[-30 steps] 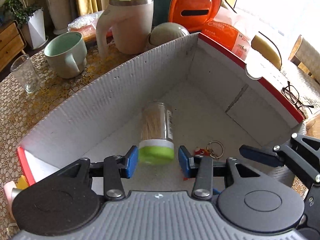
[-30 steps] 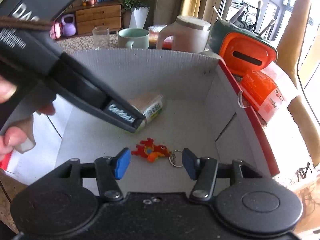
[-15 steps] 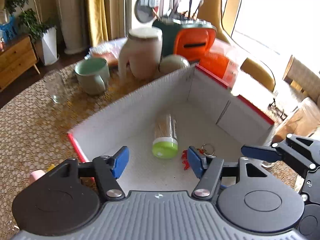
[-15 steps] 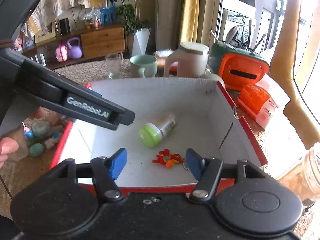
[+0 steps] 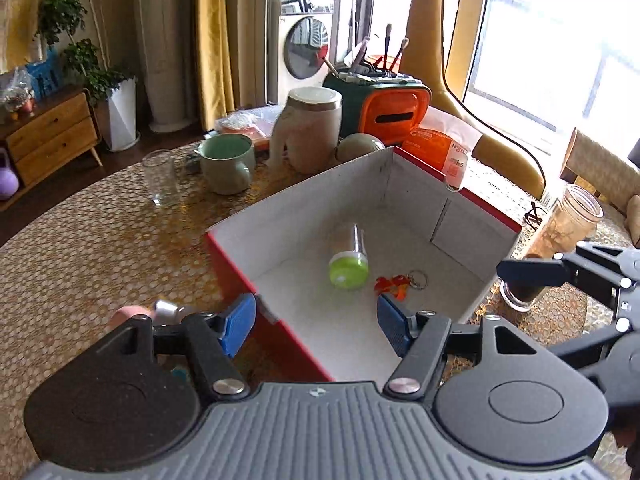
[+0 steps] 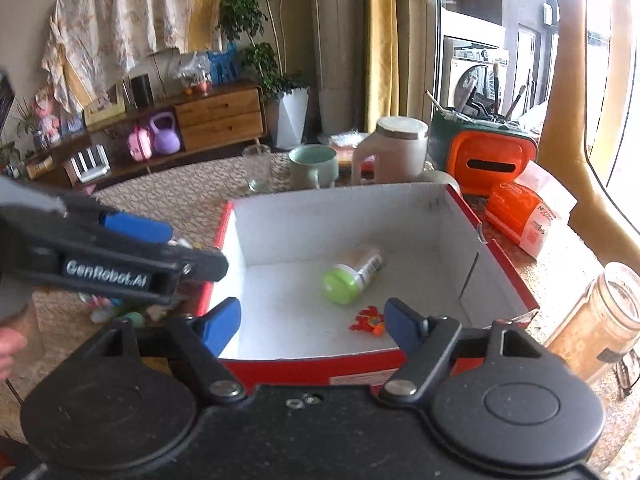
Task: Organize rigid objects
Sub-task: 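Withdraw both grippers from the box back over the table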
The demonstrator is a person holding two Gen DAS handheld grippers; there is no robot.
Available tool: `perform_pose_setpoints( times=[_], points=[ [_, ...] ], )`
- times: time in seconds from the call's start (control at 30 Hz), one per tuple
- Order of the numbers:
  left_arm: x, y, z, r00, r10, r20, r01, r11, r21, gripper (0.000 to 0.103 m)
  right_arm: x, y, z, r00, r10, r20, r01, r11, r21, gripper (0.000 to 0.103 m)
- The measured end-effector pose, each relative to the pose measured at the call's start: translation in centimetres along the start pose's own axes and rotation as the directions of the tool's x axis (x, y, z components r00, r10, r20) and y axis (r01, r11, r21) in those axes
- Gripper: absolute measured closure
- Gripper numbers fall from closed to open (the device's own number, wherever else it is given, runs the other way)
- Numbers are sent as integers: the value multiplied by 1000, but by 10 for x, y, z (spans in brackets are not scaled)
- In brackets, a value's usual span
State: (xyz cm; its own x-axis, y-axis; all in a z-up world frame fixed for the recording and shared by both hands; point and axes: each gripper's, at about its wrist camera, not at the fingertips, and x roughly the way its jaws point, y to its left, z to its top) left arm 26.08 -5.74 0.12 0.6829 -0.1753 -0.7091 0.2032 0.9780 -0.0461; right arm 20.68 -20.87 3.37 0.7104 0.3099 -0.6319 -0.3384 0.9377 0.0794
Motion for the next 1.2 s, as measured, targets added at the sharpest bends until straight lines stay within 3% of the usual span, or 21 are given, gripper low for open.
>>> perform_pose_setpoints(
  times=[0.3,0.37,0.53,0.57,1.03,1.2],
  points=[
    [-48,18,-26,998,20,58,-19,1000,-6,35,-21,24,-4,997,60,45,-60,998,6,10],
    [-57,23,-32,997,23,70,-23,1000,-11,29,-26,29,-6,996,71,57,-71,997,8,7],
    [-79,37,-48,995,29,99,-26,999,-24,24,-40,39,-12,991,94,100,-96,995,16,0],
    [-83,40,-51,994,36,100,-33,999,-31,19,-43,41,-13,989,101,107,-104,994,18,0],
    [-115,81,-116,990,97,103,-90,994,-69,17,-35,89,-34,985,158,75,-155,987,-52,0],
    [-115,91,-129,989,109,102,-102,992,-69,11,-21,105,-40,985,170,43,-166,984,-68,0]
  ],
)
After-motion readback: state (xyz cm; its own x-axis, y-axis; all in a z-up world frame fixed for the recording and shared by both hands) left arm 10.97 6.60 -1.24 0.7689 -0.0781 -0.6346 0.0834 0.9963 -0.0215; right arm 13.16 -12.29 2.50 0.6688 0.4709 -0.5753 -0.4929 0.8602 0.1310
